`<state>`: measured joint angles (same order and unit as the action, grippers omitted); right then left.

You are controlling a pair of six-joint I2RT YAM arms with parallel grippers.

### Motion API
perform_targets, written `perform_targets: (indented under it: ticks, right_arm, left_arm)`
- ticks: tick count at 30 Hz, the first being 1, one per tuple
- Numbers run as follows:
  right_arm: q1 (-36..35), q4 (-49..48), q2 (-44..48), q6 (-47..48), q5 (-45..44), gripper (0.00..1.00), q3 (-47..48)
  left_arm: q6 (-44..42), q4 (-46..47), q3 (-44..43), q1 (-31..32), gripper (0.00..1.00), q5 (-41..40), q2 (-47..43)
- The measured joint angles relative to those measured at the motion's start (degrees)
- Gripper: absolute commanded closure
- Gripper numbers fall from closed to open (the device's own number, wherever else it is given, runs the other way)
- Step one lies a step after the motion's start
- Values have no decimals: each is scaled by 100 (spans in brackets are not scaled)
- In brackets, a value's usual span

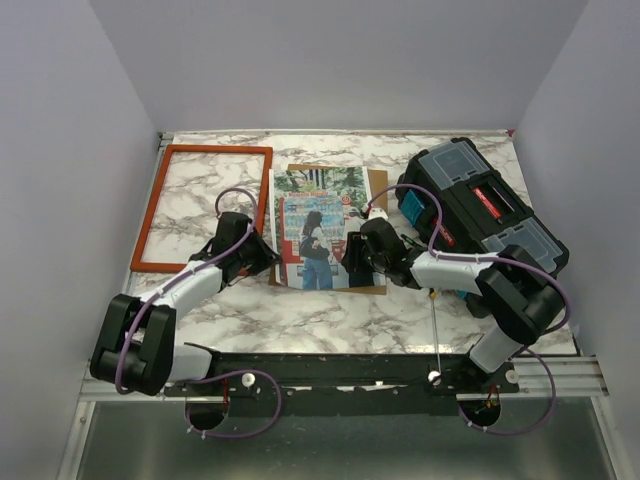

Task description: Take the photo out of the frame

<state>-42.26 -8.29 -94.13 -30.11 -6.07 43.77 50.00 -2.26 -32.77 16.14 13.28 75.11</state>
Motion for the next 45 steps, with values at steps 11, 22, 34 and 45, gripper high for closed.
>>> perform_targets:
  ticks: [11, 22, 34, 45]
  right_arm:
    - [-17, -22, -17, -376, -74, 35, 24]
    - [-17, -52, -15, -772, -85, 27, 55]
    - [-15, 96, 179, -750, -90, 8, 15]
    - [-9, 695, 444, -409, -85, 6, -2]
  left_arm:
    - [-387, -1394, -984, 52, 100, 83, -527]
    - [-793, -3071, -2350, 61, 100, -39, -389]
    - [-1355, -4162, -3407, 11, 100, -496, -389]
    - [-1685, -4640, -3912, 11, 100, -984, -214]
